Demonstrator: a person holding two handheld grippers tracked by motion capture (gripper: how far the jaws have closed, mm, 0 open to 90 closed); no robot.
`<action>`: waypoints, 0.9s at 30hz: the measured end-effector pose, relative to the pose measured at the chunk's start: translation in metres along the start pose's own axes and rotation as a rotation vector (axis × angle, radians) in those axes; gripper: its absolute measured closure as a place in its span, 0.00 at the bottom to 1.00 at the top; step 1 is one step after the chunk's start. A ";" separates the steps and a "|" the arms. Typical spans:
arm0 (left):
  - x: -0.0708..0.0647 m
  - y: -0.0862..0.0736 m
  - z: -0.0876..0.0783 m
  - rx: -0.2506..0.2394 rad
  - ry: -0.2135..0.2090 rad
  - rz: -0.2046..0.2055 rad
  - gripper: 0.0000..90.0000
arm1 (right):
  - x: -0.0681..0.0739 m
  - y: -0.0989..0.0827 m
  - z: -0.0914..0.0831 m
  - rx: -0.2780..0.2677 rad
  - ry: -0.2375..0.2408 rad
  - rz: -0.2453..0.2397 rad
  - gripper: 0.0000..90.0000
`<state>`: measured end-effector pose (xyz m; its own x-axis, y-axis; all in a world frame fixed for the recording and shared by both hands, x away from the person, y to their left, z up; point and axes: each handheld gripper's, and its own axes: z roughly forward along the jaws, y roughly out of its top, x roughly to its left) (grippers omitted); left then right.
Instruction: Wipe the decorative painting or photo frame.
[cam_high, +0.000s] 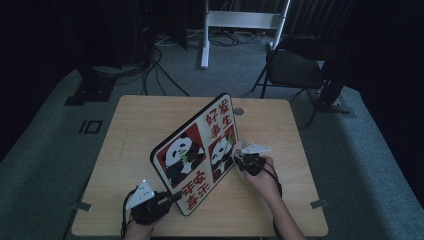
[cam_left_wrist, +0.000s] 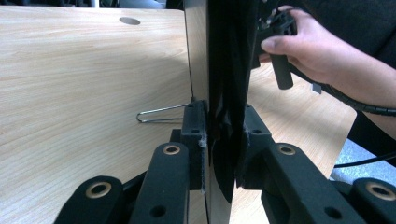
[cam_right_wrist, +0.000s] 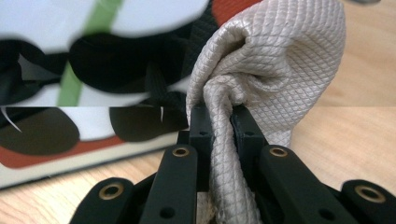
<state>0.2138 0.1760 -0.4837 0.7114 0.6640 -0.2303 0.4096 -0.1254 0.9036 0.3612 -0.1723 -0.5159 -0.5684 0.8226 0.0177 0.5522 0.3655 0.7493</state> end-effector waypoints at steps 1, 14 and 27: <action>0.000 0.000 0.000 0.001 0.002 0.003 0.86 | 0.000 -0.006 0.004 0.018 0.001 0.004 0.90; 0.000 0.000 0.000 -0.005 0.005 -0.011 0.86 | -0.002 -0.009 -0.004 0.002 0.015 0.032 0.91; 0.000 0.000 0.000 -0.003 0.004 -0.014 0.86 | 0.003 0.053 -0.066 -0.218 0.008 -0.021 0.91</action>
<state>0.2136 0.1766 -0.4838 0.7034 0.6685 -0.2418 0.4179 -0.1137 0.9014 0.3482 -0.1796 -0.4322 -0.5832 0.8123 0.0051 0.3955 0.2785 0.8752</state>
